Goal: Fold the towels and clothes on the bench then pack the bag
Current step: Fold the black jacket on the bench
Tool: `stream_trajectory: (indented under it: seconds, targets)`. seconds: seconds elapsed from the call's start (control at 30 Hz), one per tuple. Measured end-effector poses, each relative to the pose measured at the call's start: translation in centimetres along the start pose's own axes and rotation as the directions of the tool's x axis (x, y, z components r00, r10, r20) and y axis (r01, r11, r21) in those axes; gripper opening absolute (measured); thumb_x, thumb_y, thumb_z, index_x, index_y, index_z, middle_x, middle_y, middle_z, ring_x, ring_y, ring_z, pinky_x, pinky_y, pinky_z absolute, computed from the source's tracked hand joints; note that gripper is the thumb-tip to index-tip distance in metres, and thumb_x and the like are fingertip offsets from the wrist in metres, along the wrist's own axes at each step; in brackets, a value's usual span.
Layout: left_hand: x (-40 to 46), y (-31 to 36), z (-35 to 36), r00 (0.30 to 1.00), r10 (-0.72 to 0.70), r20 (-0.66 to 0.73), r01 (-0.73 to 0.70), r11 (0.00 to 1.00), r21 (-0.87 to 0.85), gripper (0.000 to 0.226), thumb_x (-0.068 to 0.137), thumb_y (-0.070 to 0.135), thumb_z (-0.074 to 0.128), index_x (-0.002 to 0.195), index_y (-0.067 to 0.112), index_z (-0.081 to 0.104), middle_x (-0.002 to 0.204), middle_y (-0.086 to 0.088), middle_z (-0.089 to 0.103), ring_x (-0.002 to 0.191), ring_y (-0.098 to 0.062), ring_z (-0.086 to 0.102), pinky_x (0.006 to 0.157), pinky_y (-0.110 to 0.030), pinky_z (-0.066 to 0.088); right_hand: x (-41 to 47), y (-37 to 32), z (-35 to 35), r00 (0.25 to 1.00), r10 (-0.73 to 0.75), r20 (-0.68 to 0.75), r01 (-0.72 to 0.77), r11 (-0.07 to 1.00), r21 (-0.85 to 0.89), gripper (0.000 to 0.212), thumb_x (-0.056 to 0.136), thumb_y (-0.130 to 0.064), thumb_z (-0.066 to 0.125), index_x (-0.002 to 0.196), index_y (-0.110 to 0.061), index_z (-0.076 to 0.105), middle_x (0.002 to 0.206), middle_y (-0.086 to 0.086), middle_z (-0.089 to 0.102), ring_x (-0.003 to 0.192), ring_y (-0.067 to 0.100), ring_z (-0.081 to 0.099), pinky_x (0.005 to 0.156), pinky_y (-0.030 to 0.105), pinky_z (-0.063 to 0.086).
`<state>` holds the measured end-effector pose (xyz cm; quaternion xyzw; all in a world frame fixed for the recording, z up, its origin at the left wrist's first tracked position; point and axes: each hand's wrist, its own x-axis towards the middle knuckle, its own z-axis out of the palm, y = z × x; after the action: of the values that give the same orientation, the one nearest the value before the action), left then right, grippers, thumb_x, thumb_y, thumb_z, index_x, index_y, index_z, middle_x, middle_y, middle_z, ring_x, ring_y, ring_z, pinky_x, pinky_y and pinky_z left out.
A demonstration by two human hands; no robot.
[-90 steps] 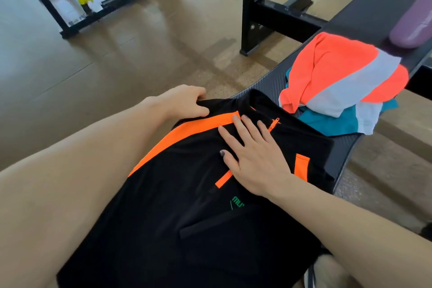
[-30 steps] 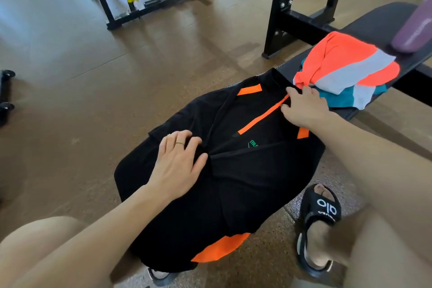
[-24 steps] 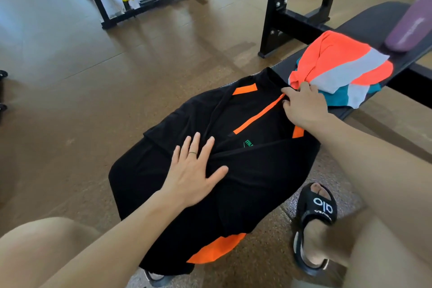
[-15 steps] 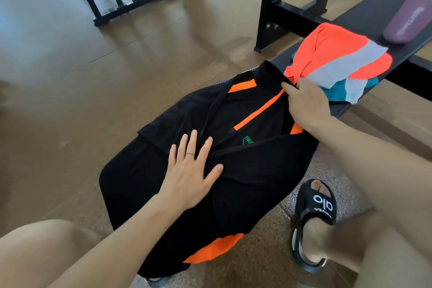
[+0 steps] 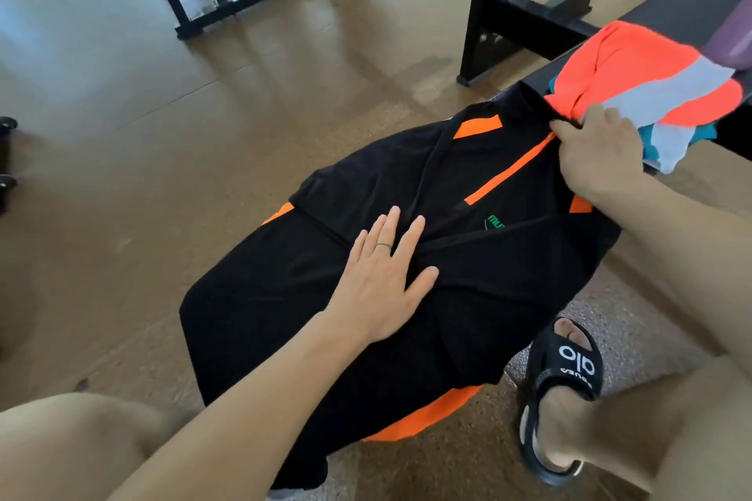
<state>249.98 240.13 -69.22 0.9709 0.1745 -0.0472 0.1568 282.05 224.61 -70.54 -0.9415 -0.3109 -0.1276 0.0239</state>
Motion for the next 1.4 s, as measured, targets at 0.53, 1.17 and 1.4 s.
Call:
stream_trajectory:
  seconds: [0.53,1.17,1.4]
  targets:
    - [-14.8,-16.8,-2.4,0.46,-0.763,0.454,0.577,-0.132,-0.806,0.059,0.099,0.059,0.049,0.135,0.013,0.039,0.118,-0.009,0.06,0.099,-0.027,0.063,0.078,-0.043,0.056,-26.0,-29.9,-10.7,0.818,-0.575,-0.029,0.482,0.656,0.581,0.026,0.088,-0.036,0.053,0.104,-0.019,0.063,0.088,-0.001,0.058,0.081,0.021,0.056,0.07,0.037,0.05]
    - [-19.1,-16.6,3.0,0.481,-0.649,0.589,0.474,-0.373,-0.798,0.028,0.101,0.027,0.051,0.108,0.007,0.07,0.101,-0.015,0.075,0.095,-0.031,0.071,0.093,-0.047,0.057,-33.6,-34.3,-10.8,0.836,-0.542,0.087,0.451,0.767,0.456,0.023,0.082,-0.034,0.063,0.1,-0.022,0.055,0.083,-0.003,0.053,0.076,0.021,0.052,0.066,0.034,0.045]
    - [-21.5,-17.2,2.9,0.426,-0.675,0.603,0.451,-0.42,-0.788,0.031,0.106,0.025,0.046,0.122,0.004,0.063,0.108,-0.012,0.071,0.087,-0.025,0.068,0.069,-0.037,0.056,-33.5,-35.2,-11.4,0.845,-0.532,0.064,0.454,0.774,0.441,0.022,0.085,-0.03,0.064,0.104,-0.02,0.059,0.084,-0.004,0.054,0.077,0.019,0.053,0.068,0.032,0.047]
